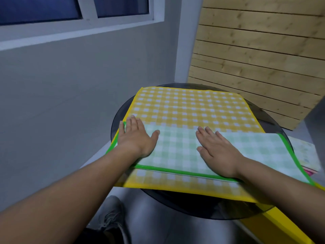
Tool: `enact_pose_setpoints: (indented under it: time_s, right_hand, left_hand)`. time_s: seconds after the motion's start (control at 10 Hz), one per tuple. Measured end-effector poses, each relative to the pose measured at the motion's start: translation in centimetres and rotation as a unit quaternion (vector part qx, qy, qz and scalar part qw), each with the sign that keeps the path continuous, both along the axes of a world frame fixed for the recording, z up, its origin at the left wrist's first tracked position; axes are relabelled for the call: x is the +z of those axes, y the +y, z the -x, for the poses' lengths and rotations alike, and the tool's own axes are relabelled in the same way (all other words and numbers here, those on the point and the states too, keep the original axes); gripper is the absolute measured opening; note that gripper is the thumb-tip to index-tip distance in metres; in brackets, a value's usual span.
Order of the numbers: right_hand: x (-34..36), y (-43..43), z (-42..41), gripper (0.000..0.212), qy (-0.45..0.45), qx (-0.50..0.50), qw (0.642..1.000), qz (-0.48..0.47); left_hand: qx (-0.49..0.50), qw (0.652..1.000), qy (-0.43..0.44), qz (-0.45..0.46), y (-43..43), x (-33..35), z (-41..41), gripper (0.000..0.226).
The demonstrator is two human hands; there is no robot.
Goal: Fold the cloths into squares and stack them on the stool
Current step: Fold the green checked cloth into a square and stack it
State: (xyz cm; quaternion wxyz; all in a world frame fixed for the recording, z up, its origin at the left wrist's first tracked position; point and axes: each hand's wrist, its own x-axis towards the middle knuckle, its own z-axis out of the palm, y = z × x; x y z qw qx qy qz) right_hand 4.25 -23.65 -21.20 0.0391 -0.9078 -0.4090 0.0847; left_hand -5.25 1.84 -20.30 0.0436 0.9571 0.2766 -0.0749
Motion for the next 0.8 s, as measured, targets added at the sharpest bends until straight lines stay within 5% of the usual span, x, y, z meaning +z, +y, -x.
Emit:
enact_pose_setpoints:
  time_s: [0.1, 0.2, 0.6, 0.8]
  right_hand:
    - [0.2, 0.0, 0.1, 0.060, 0.002, -0.001, 1.000, -0.004]
    - [0.5, -0.1, 0.2, 0.061, 0.010, 0.001, 1.000, -0.010]
    - [1.2, -11.1, -5.9, 0.069, 0.018, -0.179, 0.984, 0.010]
    - [1.1, -11.1, -6.1, 0.073, 0.015, -0.175, 0.984, 0.008]
  left_hand:
    - [-0.158, 0.985, -0.066, -0.014, -2.6, 0.4, -1.2, 0.071]
    - [-0.337, 0.935, -0.082, 0.077, -5.5, 0.6, -1.9, 0.061]
    - [-0.309, 0.950, -0.030, 0.040, -5.3, -0.4, -2.2, 0.072]
    - [-0.295, 0.951, -0.051, 0.076, -5.5, 0.2, -2.6, 0.060]
